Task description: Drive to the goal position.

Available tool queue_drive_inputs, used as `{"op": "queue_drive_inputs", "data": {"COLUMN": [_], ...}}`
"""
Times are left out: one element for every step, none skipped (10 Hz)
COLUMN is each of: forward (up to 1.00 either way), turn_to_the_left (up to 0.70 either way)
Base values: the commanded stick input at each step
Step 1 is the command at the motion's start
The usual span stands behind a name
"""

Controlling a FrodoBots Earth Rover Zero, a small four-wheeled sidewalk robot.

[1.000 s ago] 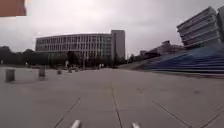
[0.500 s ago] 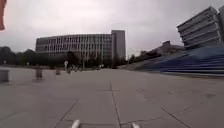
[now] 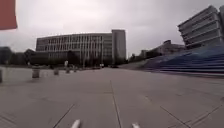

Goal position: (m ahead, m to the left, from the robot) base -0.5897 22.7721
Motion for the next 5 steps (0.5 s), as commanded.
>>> {"op": "queue_drive_inputs", "data": {"forward": [0.70, 0.70, 0.70, 0.70, 0.70], "turn_to_the_left": [0.00, -0.01, -0.06, -0.26, -0.30]}}
